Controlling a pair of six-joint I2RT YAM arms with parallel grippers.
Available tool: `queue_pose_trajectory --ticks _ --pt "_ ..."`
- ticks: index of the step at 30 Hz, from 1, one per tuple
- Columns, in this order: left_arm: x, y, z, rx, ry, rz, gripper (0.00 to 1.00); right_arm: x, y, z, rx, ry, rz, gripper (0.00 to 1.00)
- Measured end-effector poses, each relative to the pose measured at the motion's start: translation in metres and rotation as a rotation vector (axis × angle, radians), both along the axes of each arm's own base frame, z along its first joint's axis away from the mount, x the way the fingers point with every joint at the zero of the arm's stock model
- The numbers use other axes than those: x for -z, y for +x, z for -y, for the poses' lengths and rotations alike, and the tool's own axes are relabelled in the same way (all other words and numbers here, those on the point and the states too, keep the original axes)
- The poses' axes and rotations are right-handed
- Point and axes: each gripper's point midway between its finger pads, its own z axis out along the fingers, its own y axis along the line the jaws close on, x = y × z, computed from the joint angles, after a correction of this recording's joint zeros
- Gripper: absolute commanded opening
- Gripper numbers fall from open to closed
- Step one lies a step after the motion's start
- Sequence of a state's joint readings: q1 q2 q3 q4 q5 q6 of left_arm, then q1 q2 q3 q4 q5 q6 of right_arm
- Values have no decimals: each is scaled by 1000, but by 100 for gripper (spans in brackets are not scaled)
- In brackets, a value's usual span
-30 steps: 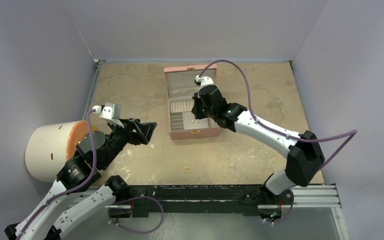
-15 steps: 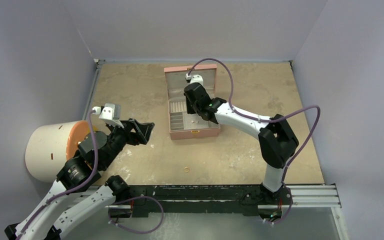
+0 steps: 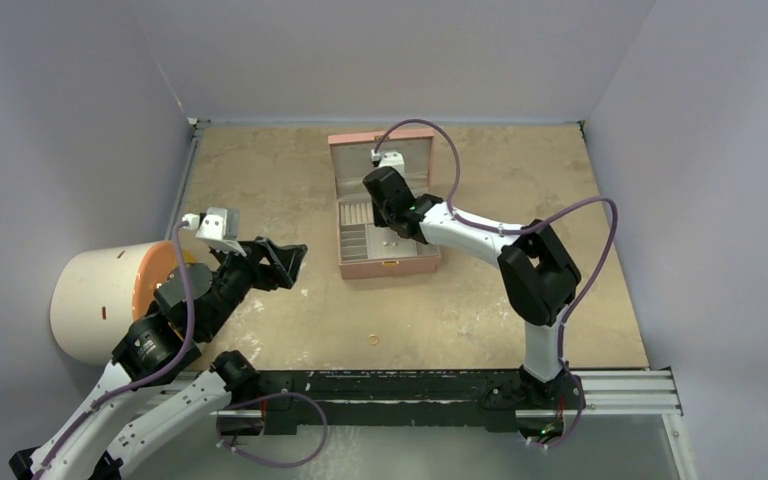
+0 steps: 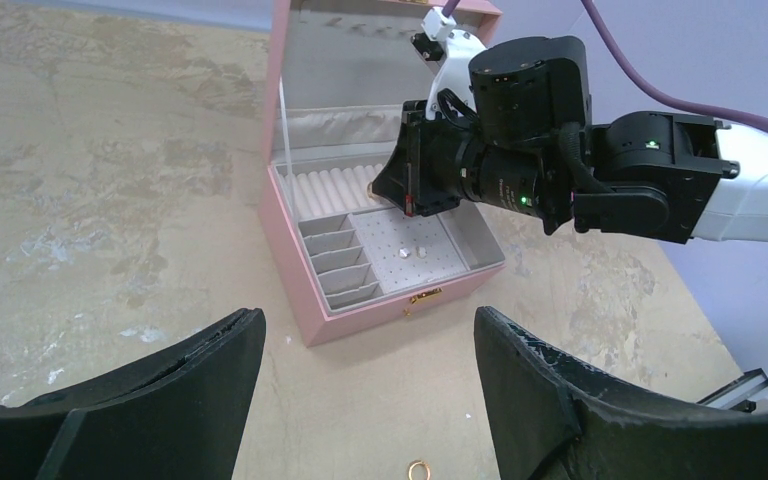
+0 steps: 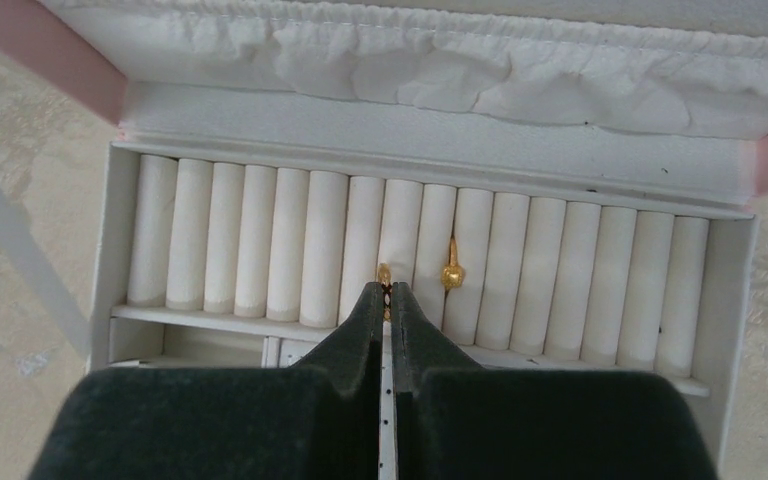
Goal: Organize the mixed jewelry
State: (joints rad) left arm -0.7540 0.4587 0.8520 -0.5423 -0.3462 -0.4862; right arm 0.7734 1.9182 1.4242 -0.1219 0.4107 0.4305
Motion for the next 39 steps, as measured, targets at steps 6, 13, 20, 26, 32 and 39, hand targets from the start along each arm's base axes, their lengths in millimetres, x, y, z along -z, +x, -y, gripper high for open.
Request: queue_pose_trajectory --ticks 6,13,20,26,32,39 --pt "0 0 0 -1 0 0 76 5 5 0 16 8 -5 0" --pt "0 0 0 -3 1 0 76 10 10 -2 23 18 -12 0" --pt "1 1 0 -4 5 -4 76 19 15 -5 27 14 -18 0" --pt "3 2 1 -6 11 -10 76 21 16 -7 32 17 -22 6" --pt "4 3 1 -7 14 -12 76 21 17 -7 40 28 -24 18" --pt "5 3 1 -10 18 -16 76 13 12 -5 34 46 -25 24"
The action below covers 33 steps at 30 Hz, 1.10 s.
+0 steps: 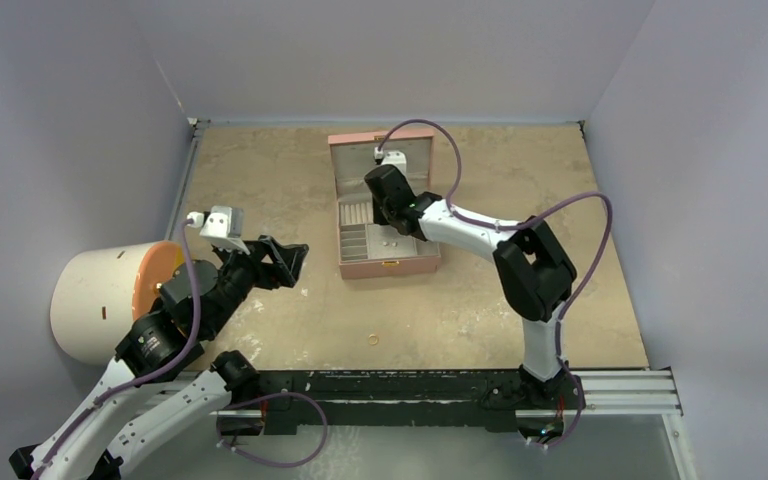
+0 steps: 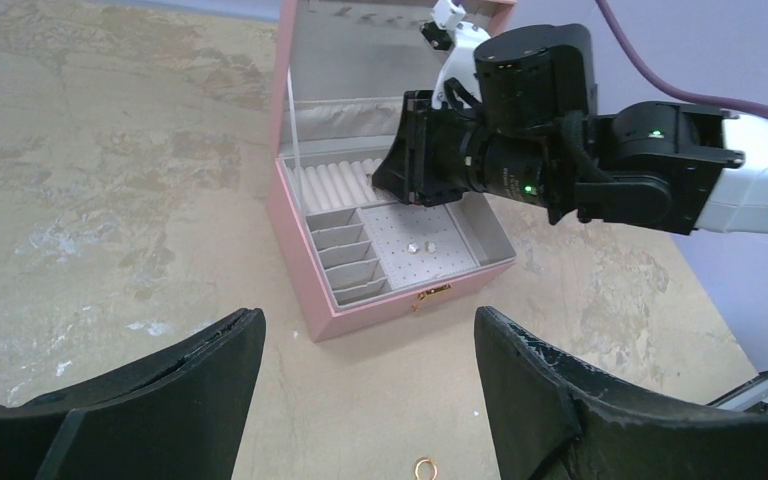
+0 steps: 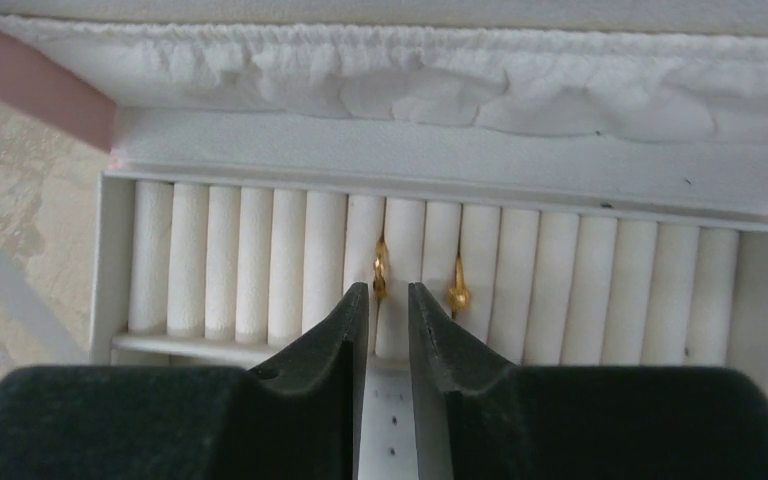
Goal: Organize the mixed jewelry
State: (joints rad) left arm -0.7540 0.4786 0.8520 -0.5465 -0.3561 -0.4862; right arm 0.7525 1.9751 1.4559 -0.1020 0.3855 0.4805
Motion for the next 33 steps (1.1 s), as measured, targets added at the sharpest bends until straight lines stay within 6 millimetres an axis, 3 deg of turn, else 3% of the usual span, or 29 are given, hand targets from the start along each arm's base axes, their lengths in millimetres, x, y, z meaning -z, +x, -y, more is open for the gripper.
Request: queue_pose_trajectory --ticks 3,9,12,15,18,26,33 --pt "1 0 0 -1 2 -2 76 -11 -9 5 -10 10 -1 26" --pt "1 1 -1 -9 4 -2 76 -55 -35 17 -45 77 40 28" --pt "1 1 -2 -13 4 -1 76 -75 -54 20 -80 109 62 29" --pt "1 1 -2 -15 5 -1 76 -82 -79 17 -134 130 63 29" --pt "1 2 -2 -17 5 -2 76 -74 -110 11 -208 146 31 30" --pt "3 4 -3 -27 13 -9 76 -32 -189 8 -358 184 -121 31" --pt "5 7 -3 -35 22 -17 76 -7 -226 5 -396 229 -215 32"
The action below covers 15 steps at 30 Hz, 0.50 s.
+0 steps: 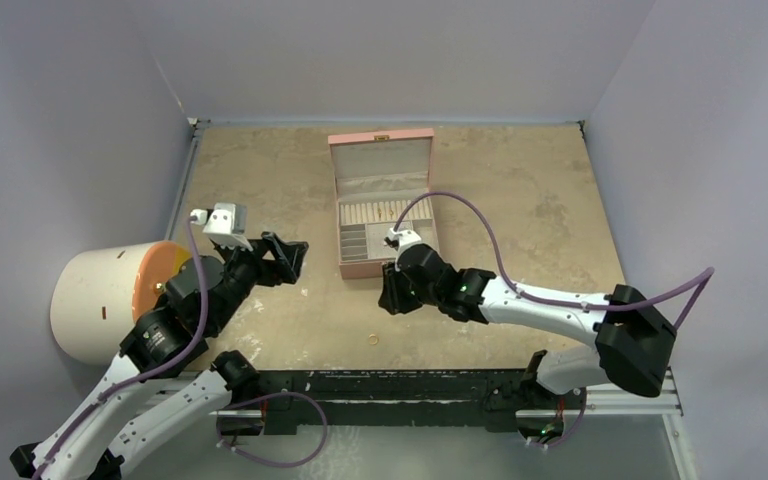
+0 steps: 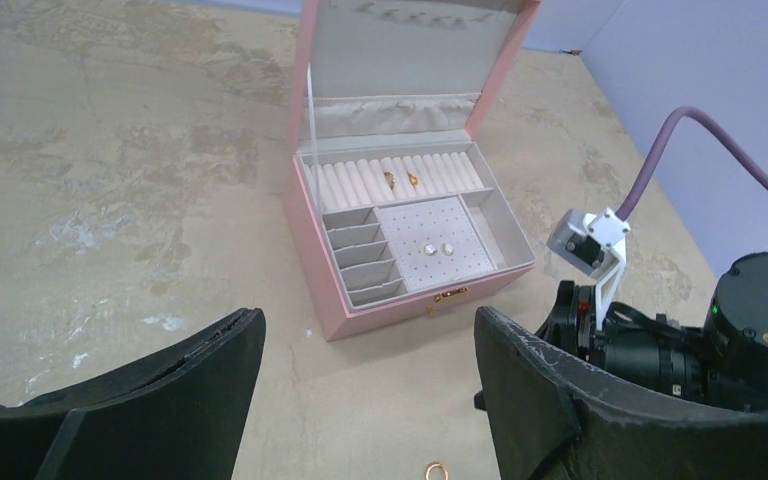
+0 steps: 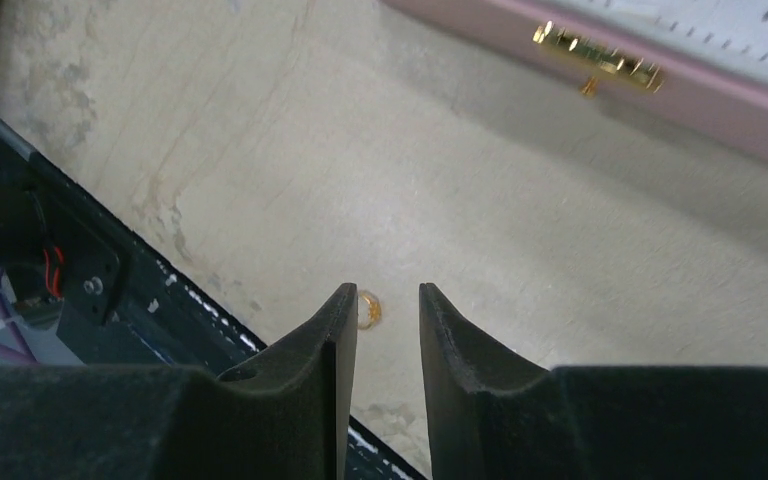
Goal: Organize the mixed jewelry
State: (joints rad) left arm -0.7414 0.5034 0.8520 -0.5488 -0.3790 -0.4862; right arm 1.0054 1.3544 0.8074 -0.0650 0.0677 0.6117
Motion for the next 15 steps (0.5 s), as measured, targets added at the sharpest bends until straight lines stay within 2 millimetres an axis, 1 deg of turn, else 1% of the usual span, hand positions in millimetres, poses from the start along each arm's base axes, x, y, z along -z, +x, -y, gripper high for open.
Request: queue_pose_trajectory --ticks 4,7,11,15 --pt "1 1 0 -2 4 -5 76 15 -17 1 -18 -12 -47 33" --pt "2 1 1 -2 7 -7 76 25 -27 -3 -37 -18 -76 33" --pt "3 2 1 -4 9 -10 76 38 -39 -7 -59 -40 -112 33" --pt "3 3 0 -8 11 -12 76 51 -47 -9 -71 -70 -138 33"
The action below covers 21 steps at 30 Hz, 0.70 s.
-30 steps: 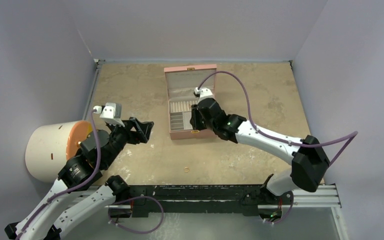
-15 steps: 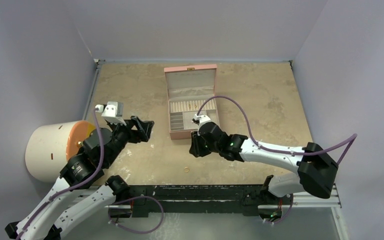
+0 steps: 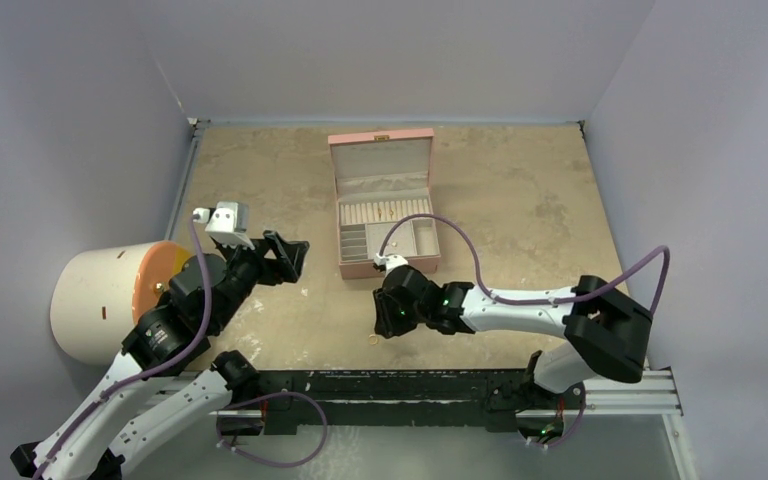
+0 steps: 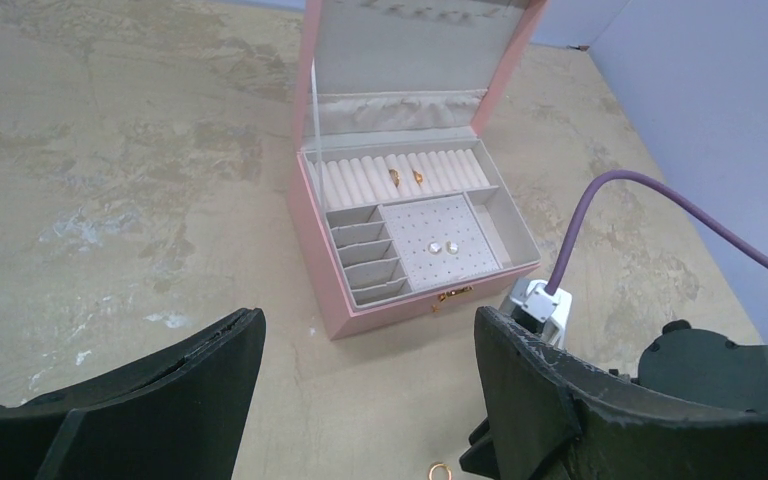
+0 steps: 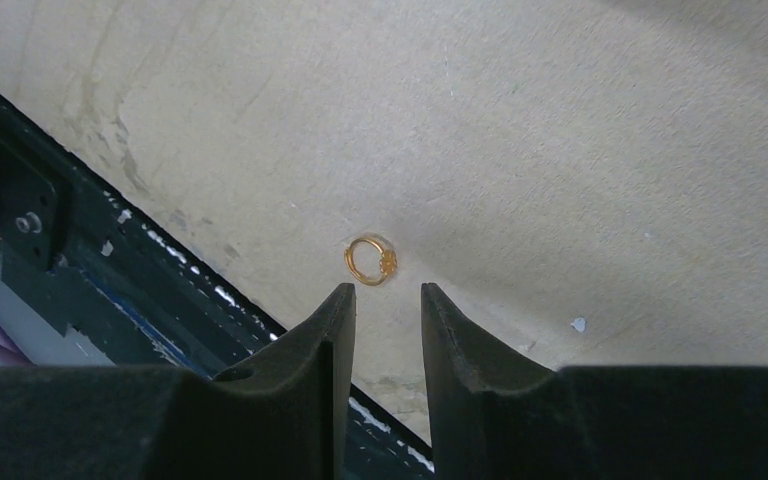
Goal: Organize the mixed jewelry
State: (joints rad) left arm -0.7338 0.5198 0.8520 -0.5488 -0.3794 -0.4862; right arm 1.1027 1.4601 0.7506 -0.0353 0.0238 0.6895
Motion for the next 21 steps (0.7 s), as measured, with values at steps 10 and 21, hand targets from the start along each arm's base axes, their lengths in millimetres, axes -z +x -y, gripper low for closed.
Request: queue_pose_trajectory --ticks 10,21 --pt "0 0 0 0 0 0 76 18 -6 -2 -7 -38 -23 33" --pt "0 0 0 -1 0 0 76 30 -11 -6 -27 -56 -31 31"
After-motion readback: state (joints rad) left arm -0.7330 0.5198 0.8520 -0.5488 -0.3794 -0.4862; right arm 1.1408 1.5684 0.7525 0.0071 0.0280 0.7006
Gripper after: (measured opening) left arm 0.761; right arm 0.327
